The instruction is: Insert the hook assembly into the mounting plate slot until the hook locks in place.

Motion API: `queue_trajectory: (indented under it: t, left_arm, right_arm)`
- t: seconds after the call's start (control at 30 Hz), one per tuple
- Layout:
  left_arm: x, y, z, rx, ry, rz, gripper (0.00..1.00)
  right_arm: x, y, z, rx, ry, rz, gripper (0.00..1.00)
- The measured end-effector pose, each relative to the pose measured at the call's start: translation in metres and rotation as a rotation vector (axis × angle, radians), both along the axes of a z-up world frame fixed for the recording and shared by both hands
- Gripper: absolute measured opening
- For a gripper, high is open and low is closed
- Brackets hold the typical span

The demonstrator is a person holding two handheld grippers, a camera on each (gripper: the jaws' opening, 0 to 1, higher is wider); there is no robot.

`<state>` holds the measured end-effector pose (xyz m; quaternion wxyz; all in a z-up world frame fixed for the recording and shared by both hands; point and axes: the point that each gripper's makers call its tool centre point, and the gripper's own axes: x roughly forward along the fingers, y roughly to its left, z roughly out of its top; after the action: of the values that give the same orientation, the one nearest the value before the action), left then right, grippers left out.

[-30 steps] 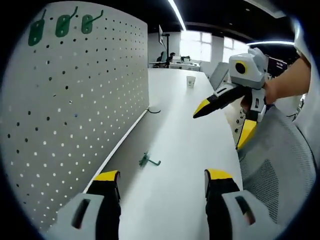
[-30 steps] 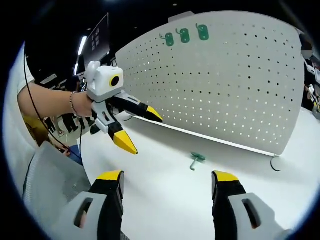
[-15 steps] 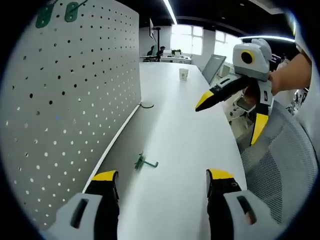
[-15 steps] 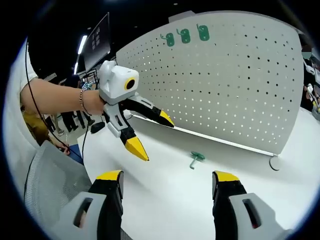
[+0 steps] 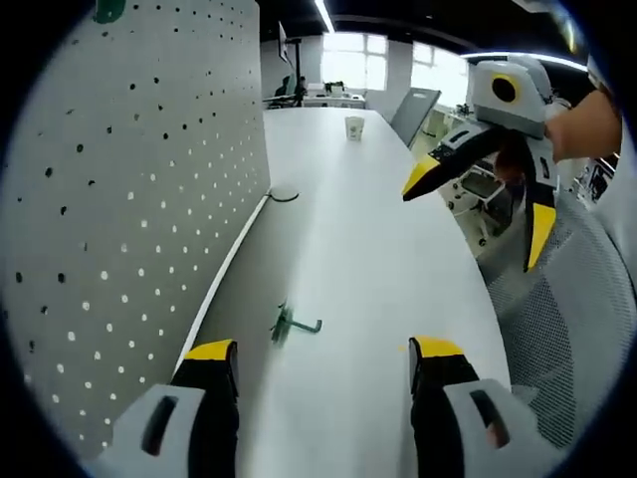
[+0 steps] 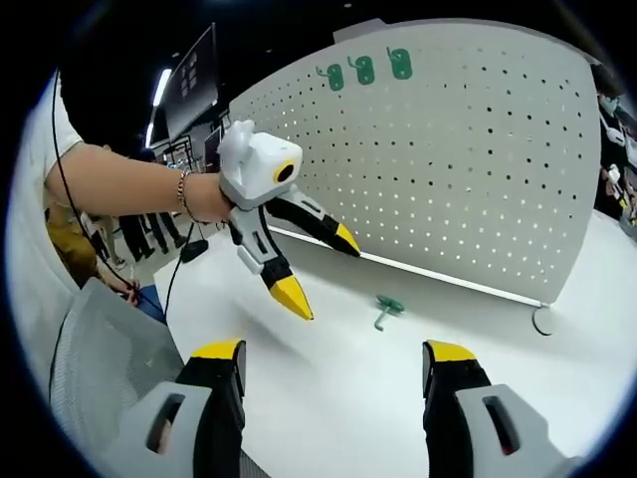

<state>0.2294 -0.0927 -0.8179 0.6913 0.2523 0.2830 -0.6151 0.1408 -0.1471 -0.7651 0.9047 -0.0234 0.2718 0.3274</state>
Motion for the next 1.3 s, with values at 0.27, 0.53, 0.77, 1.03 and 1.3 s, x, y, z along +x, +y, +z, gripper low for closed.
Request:
queue_trajectory:
  t: [0.27,0.53,0.77,1.03,1.3]
  left_arm:
    - [0.004,-0.005,-0.011,0.038,0.005,-0.040,0.71]
    - [0.008,-0.012,-0.019,0.076,0.000,-0.082,0.70]
    - [0.014,-0.018,-0.027,0.115,-0.013,-0.130,0.68]
    - [0.012,-0.023,-0.037,0.159,-0.022,-0.191,0.65]
    - [0.015,-0.027,-0.047,0.188,-0.008,-0.227,0.62]
  right_arm:
    - [0.000,-0.004,0.000,0.005,0.003,-0.015,0.70]
    - [-0.001,-0.007,-0.002,-0.011,0.008,-0.010,0.70]
    - [0.002,-0.010,-0.001,-0.016,0.007,-0.020,0.70]
    - [0.004,-0.013,-0.002,-0.020,0.009,-0.027,0.70]
    - [0.003,-0.016,-0.003,-0.022,0.012,-0.031,0.70]
